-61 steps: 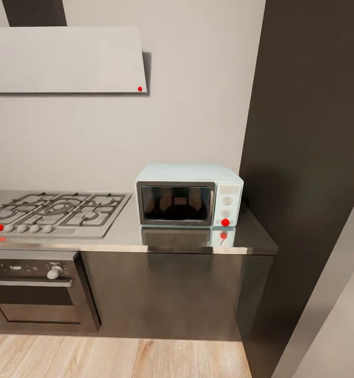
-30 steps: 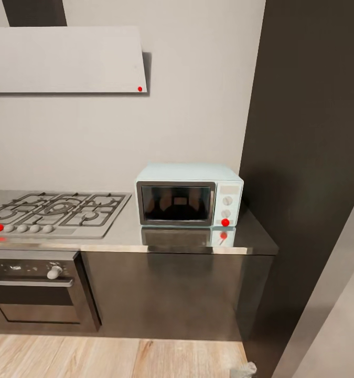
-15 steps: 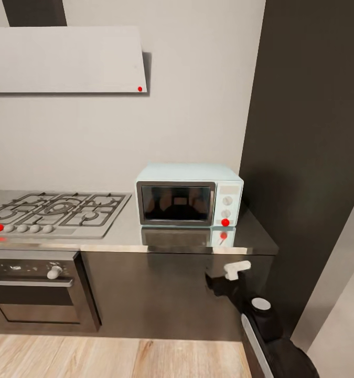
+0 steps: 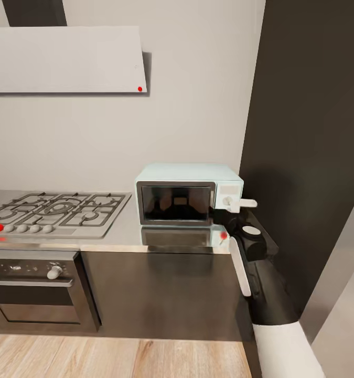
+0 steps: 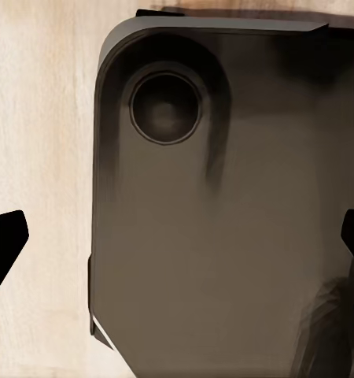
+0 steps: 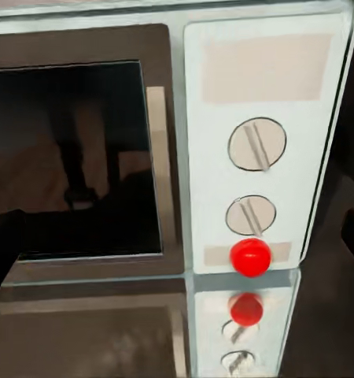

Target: In the kitchen, take the popcorn bag from the countertop, put it into the microwave, and heat it until the popcorn is cooked so the cooked popcorn ends up inside the bag.

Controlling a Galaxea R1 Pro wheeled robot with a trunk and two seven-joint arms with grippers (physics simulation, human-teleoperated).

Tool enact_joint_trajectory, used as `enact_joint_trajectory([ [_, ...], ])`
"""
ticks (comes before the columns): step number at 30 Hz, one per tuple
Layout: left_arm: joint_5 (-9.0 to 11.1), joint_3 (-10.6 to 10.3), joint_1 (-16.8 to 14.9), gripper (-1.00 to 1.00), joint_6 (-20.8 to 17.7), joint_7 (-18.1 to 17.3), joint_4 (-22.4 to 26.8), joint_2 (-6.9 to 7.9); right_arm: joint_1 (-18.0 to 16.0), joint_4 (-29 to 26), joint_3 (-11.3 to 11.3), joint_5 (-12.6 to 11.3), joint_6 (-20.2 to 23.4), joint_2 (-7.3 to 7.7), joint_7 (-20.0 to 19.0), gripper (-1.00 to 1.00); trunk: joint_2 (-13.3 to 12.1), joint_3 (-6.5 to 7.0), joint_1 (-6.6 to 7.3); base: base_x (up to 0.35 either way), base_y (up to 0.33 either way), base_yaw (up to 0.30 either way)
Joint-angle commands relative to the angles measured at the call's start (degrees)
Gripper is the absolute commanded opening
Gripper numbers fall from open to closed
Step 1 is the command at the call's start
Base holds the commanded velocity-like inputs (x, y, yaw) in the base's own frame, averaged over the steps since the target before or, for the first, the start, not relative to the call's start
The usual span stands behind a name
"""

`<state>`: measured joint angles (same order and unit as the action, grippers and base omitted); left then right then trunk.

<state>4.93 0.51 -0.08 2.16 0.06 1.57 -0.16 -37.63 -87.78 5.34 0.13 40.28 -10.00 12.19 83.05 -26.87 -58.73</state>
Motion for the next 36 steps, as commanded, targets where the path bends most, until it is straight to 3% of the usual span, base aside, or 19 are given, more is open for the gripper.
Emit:
enact_joint_trajectory([
  [1,0.52,-0.01,-0.01,1.00,0.13,-0.02,0.01,-0.01,-0.96,2.10,0.08,-0.12,-0.01,0.00,0.43,1.00,0.03,-0.06,0.00,0.000,0.000,0.000],
  [4,0.45,-0.05,-0.01,1.00,0.13,-0.13,0.01,-0.01,-5.34,14.04,0.04,-0.04,-4.01,0.00,0.68,1.00,0.03,-0.06,0.00,0.000,0.000,0.000],
  [7,0.44,-0.06,-0.01,1.00,0.13,-0.20,0.01,-0.01,-6.74,17.91,0.02,0.39,-5.71,0.00,2.46,1.00,0.03,-0.06,0.00,0.004,0.110,0.000],
  [10,0.43,-0.07,-0.01,1.00,0.13,-0.24,0.01,0.00,-7.09,14.50,0.29,0.55,-5.96,0.00,7.22,1.00,0.03,-0.06,0.00,0.036,0.251,0.000],
  [27,0.43,-0.07,-0.01,1.00,0.13,-0.24,0.01,0.07,-7.11,14.90,0.13,0.41,-5.97,0.00,7.45,1.00,0.03,-0.06,0.00,0.002,0.094,0.000],
  [32,0.48,-0.07,-0.01,1.00,0.13,-0.24,0.01,0.06,-7.11,14.99,0.12,-0.25,-5.93,3.24,6.25,1.00,0.03,-0.06,0.00,0.000,0.000,0.000],
  [36,0.51,-0.07,-0.01,1.00,0.13,-0.24,0.01,0.08,-7.11,15.26,-0.02,-0.49,-5.94,3.95,0.61,1.00,0.03,-0.06,0.00,0.000,0.000,0.000],
])
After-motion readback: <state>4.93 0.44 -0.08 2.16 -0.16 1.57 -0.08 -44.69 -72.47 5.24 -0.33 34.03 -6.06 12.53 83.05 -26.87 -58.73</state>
